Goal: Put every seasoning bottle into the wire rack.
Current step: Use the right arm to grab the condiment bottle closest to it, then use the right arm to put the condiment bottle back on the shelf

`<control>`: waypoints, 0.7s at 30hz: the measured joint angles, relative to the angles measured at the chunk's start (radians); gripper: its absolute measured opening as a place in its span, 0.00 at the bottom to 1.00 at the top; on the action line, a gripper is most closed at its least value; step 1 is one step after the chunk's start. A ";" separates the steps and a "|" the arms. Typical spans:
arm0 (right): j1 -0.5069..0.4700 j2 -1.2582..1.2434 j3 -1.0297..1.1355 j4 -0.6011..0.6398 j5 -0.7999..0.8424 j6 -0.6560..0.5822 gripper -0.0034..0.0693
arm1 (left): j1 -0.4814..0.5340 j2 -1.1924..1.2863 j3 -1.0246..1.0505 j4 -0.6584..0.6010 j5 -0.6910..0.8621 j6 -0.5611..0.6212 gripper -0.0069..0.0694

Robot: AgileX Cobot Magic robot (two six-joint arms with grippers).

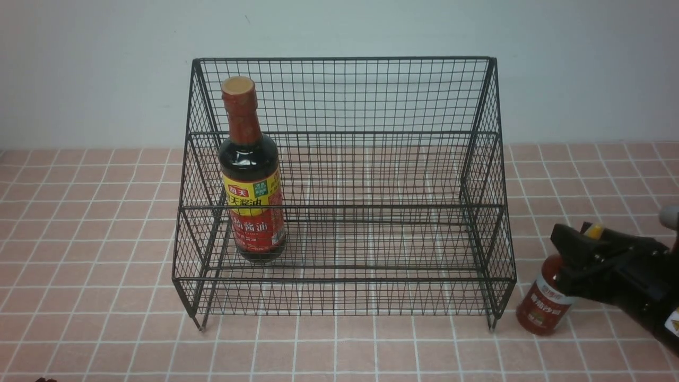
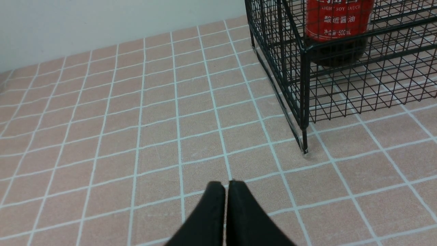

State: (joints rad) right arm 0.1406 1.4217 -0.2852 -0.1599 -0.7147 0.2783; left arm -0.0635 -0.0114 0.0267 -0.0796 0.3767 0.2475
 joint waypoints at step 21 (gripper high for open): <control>0.079 -0.484 -0.194 -0.425 0.169 0.185 0.41 | 0.000 0.000 0.000 0.000 0.000 0.000 0.08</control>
State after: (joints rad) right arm 0.2193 0.9381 -0.4789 -0.5846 -0.5456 0.4636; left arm -0.0635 -0.0114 0.0267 -0.0796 0.3767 0.2475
